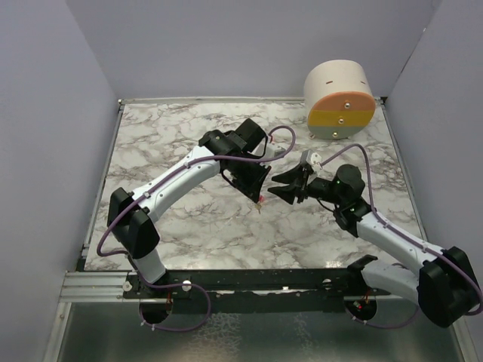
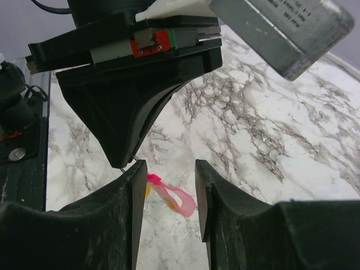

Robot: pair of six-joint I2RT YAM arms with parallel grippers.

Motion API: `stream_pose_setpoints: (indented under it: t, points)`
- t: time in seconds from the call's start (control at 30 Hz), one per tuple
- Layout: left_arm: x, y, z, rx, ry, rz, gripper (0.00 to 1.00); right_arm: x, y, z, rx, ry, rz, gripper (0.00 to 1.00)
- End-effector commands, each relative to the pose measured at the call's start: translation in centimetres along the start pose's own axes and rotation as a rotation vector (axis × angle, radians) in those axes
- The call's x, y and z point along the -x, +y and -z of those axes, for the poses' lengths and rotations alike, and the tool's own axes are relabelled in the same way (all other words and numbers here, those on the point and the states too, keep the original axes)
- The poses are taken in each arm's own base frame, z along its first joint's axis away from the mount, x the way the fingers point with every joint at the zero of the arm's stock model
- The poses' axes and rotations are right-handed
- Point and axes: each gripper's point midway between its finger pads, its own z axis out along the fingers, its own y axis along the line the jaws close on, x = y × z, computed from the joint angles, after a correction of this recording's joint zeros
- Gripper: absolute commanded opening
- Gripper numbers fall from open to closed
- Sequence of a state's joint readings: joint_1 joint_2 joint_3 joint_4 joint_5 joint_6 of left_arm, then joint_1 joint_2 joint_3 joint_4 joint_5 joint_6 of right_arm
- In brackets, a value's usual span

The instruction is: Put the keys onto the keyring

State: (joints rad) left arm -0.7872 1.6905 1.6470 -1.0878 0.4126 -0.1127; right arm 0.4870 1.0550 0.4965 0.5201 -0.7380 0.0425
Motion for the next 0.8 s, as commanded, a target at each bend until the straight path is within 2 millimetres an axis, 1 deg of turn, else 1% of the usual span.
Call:
stream_pose_setpoints:
  t: [0.0,0.4,0.77]
  points:
    - [0.8,0.0,1.9,0.037,-0.052,-0.024,0.00,-0.1,0.6,-0.6,0.068,0.022,-0.002,0.40]
    - [1.0,0.2,2.3,0.059,-0.067,-0.026,0.00,-1.4,0.6,-1.6,0.087,0.055,-0.017,0.40]
    - [1.3,0.4,2.6,0.080,-0.086,-0.032,0.00,-1.7,0.4,-2.1,0.071,0.058,-0.012,0.41]
